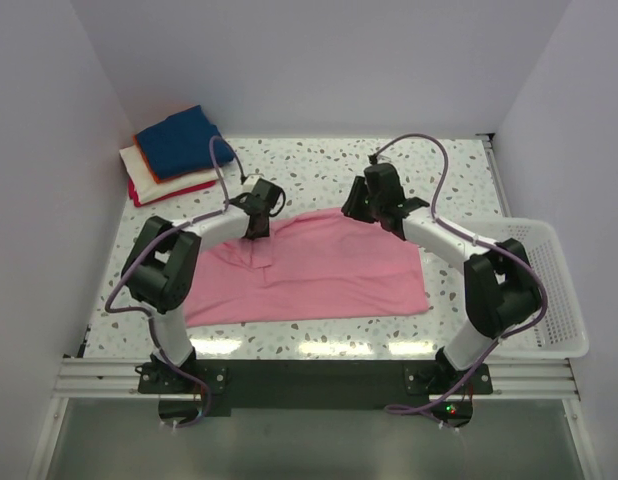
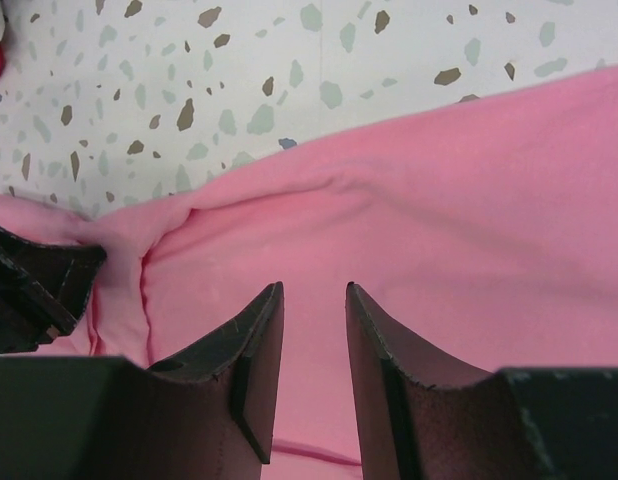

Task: Fold and stack the t-shirts
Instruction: Fold the tshirt

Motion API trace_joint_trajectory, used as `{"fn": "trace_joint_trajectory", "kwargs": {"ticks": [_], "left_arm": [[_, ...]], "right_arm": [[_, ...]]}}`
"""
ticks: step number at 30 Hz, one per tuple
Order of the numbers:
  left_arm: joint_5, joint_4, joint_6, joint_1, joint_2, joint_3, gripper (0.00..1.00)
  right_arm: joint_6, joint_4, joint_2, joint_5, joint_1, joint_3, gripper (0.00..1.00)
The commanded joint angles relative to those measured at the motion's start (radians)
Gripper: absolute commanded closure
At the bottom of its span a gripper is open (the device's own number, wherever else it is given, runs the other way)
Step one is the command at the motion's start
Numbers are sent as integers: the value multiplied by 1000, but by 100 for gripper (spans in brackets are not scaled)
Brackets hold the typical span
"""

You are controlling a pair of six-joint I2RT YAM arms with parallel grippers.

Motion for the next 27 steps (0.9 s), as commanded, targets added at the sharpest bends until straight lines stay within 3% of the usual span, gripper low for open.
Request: {"fn": "trace_joint_trajectory", "kwargs": {"ticks": [1,5,10,19,27], "left_arm": [[-41,21,10,-6,16,33,50],[-72,21,1,-6,8,4,57],[-89,33,-9,-5,-44,-29,76],[-84,13,-9,0,-131,-16,99],[-29,-1,5,58,-193,13,100]], "right_arm": [[1,-4,-48,3,-12,-16,65],[4,-7,-45,-11,-23,-17,65],[1,-20,-48,-14,-43,-13,65],[4,-133,-3,20,-127,73,66],[5,-250,145,54,-258,256,65]]}}
